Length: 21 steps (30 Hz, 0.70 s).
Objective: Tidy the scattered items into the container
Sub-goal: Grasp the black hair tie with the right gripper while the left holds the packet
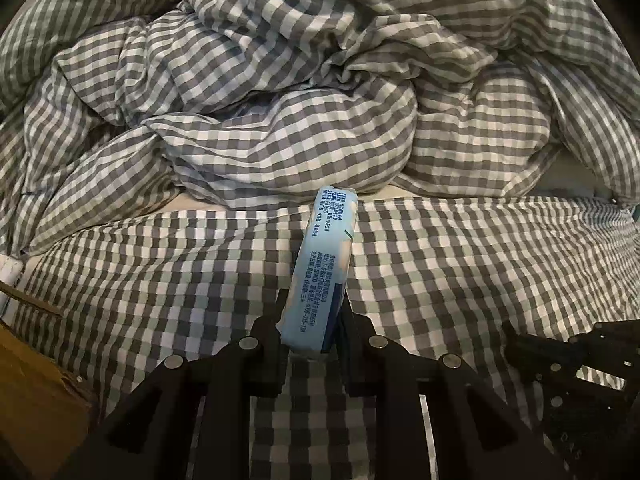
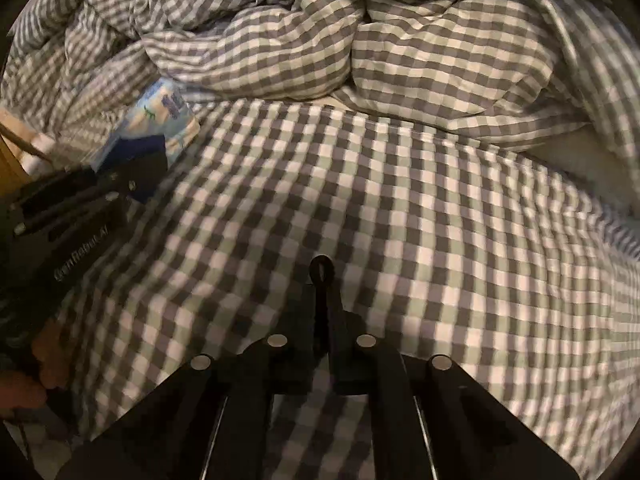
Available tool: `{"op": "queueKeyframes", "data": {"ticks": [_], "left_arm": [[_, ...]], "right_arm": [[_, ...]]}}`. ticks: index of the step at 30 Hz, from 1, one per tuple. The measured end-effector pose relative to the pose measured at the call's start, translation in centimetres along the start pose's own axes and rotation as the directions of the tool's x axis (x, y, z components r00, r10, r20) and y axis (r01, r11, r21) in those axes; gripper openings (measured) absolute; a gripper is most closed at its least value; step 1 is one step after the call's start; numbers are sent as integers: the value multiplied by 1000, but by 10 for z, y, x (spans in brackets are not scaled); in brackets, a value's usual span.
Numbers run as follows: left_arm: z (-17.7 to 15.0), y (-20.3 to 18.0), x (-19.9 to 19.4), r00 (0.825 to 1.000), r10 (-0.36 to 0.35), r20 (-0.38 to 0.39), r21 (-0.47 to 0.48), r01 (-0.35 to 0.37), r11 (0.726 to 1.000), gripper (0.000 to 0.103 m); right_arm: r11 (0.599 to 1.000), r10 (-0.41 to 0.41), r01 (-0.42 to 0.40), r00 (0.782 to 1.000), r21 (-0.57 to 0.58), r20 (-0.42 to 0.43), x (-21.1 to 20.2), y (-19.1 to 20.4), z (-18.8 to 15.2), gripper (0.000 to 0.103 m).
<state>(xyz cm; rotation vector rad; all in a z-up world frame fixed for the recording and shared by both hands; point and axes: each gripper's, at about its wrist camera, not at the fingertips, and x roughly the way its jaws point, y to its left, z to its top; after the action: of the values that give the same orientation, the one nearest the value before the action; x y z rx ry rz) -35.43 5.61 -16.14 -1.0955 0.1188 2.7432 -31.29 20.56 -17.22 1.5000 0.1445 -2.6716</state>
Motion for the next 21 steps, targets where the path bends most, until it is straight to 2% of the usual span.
{"op": "queueKeyframes", "data": {"ticks": [3, 5, 7, 12, 15, 21], "left_arm": [[1, 0, -1, 999, -43, 6, -7, 43, 999, 20], [3, 3, -7, 994, -106, 18, -34, 106, 994, 20], [7, 4, -17, 990, -138, 41, -45, 140, 989, 20], [17, -12, -46, 993, -96, 72, -1, 96, 995, 20], [16, -28, -76, 997, -45, 70, 16, 44, 999, 20], [-8, -49, -128, 1000, -10, 4, 61, 10, 998, 20]], "right_arm": [[999, 24, -24, 1000, 21, 13, -14, -3, -4, 4], [999, 26, -27, 999, 37, 33, -31, -8, -9, 4], [998, 43, -45, 998, 46, 46, -50, -10, -13, 4], [996, 54, -59, 996, 64, 68, -94, -19, -22, 4], [996, 54, -60, 994, 60, 92, -118, -20, -29, 4], [988, 73, -86, 992, 129, 101, -140, -27, -48, 4]]}}
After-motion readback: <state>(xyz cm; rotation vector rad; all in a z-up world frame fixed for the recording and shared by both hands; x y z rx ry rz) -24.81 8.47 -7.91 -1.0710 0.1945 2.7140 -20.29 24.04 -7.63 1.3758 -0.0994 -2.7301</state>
